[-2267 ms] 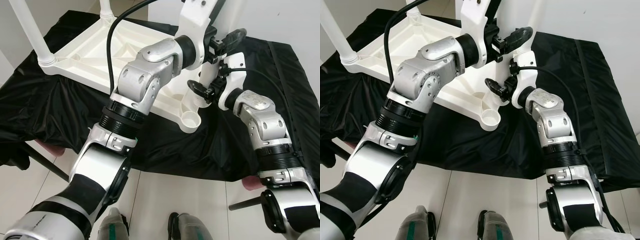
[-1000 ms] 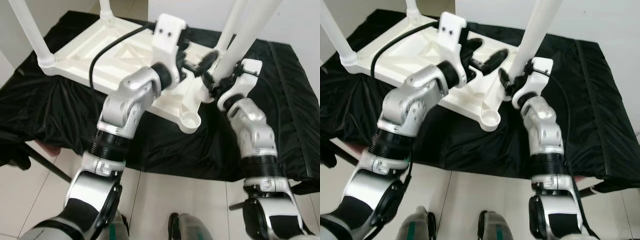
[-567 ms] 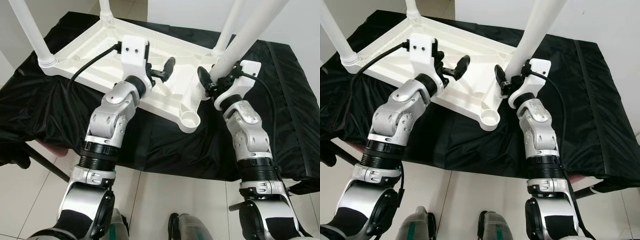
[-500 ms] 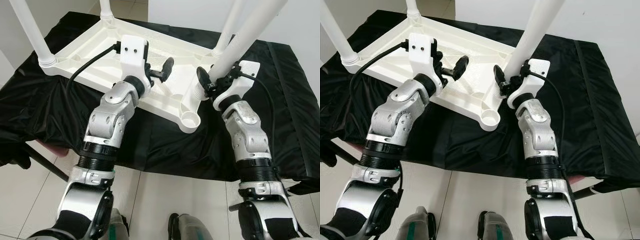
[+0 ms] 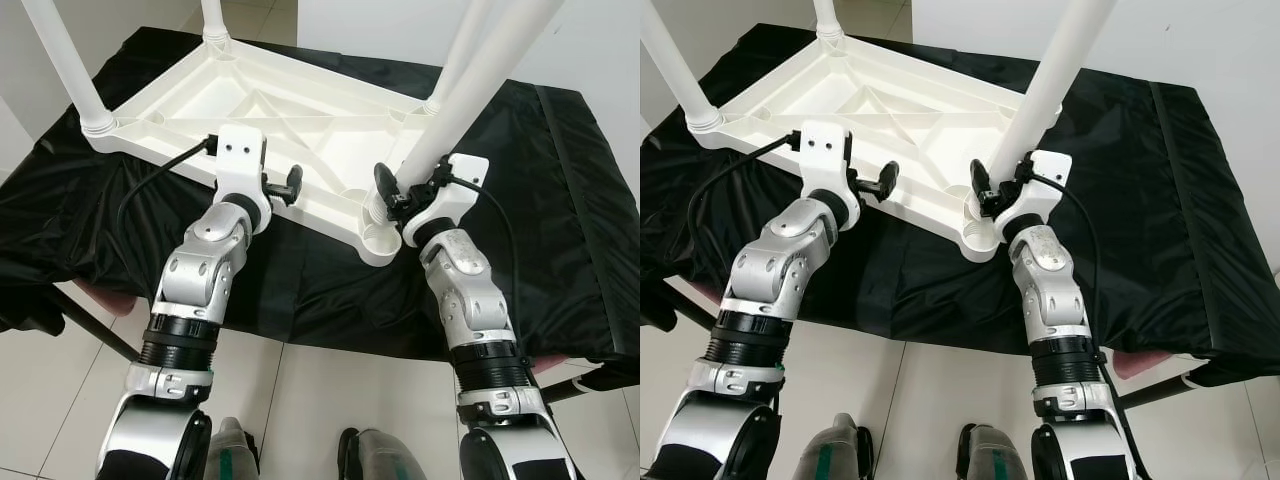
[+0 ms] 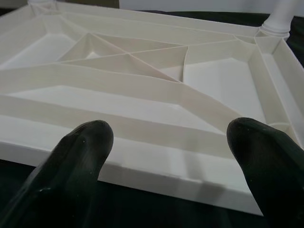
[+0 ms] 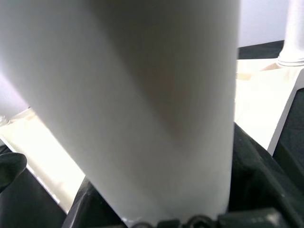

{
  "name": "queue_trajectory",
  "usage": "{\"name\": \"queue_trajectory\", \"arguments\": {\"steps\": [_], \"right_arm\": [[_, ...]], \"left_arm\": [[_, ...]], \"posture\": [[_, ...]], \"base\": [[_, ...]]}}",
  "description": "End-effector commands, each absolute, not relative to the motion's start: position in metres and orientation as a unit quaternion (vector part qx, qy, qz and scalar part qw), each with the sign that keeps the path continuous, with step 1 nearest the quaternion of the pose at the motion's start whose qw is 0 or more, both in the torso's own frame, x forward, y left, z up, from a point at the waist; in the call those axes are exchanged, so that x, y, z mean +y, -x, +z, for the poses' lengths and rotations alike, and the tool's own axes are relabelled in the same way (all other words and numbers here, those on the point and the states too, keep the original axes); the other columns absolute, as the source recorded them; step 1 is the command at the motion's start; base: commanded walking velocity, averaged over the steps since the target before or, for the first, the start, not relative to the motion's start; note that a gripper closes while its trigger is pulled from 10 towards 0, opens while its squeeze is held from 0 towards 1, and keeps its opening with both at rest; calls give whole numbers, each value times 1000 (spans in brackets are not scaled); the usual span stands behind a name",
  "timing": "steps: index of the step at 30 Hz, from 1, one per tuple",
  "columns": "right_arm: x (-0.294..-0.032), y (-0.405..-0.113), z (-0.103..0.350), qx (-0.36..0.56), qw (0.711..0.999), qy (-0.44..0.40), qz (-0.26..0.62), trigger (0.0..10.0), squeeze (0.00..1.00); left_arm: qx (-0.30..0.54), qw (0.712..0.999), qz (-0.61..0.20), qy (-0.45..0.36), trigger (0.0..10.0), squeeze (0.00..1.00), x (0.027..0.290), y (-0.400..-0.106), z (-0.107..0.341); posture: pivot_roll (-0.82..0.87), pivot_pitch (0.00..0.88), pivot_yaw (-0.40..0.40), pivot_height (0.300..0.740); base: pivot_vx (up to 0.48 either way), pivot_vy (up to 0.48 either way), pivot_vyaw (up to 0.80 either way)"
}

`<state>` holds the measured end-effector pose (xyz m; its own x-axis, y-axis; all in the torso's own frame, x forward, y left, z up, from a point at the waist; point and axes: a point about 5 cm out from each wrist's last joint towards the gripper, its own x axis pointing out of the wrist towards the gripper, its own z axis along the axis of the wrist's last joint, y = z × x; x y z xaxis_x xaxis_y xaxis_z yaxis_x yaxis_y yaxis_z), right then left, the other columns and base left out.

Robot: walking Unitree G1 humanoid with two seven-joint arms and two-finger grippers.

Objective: Building children table

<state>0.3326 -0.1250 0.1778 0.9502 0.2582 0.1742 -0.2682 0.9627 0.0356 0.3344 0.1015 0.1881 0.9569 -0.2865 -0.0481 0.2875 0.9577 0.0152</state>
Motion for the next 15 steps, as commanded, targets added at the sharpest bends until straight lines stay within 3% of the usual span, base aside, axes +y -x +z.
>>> {"name": "queue_trajectory", "arguments": {"steps": [1,9,11,15], "right_arm": [[-124,-331,180,-97,985,-24,140,10000,0],[-114,-328,182,-95,981,2,168,10000,0],[-111,-326,181,-86,981,16,172,10000,0],[-109,-327,176,-56,984,23,170,10000,0]], "left_arm": [[-4,984,-173,-32,10000,0,96,-330,193],[-50,971,-221,-82,10000,0,86,-316,196],[-82,950,-270,-132,10000,0,78,-304,194],[-77,945,-297,-113,10000,0,75,-298,190]], "posture": [[-35,3,5,740],[-25,12,-10,740],[-24,17,-11,740],[-25,25,-16,740]], "base": [[0,0,0],[0,0,0],[0,0,0],[0,0,0]]}}
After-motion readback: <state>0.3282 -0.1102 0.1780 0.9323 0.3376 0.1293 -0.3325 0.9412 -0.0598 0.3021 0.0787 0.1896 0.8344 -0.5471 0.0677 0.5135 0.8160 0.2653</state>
